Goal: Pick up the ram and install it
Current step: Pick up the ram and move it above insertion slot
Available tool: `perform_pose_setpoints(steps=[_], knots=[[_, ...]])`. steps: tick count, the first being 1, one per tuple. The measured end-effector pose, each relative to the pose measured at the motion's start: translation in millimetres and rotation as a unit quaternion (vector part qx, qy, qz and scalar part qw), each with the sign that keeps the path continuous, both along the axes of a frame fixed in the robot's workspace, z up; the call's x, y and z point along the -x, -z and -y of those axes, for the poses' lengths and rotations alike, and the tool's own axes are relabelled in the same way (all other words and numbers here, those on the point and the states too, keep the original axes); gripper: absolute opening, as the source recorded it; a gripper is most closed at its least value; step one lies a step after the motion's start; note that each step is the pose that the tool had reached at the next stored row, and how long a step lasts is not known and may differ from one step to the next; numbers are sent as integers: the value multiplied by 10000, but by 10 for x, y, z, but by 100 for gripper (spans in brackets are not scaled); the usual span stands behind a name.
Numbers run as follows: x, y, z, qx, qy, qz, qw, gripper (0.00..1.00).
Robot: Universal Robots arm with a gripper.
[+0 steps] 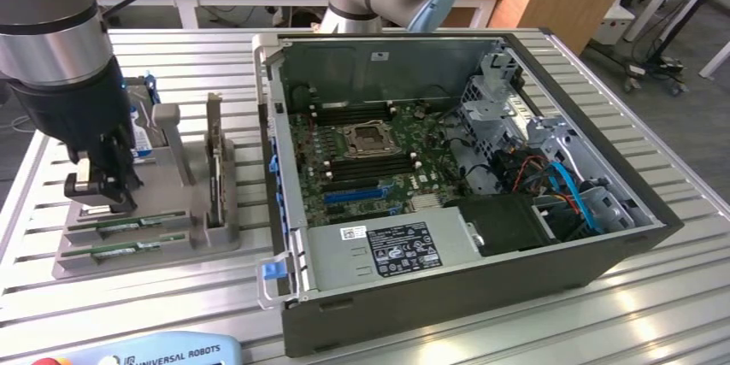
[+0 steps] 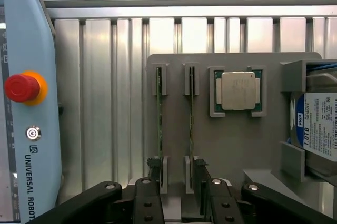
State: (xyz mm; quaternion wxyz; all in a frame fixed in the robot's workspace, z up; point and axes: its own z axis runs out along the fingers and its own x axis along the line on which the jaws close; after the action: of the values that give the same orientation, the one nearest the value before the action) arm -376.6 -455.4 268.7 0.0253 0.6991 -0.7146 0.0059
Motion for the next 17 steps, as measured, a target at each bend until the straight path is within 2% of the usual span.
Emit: perform_pose_setpoints(steps=[17], knots=[[0,169,0,1,0,-1,10000,38]])
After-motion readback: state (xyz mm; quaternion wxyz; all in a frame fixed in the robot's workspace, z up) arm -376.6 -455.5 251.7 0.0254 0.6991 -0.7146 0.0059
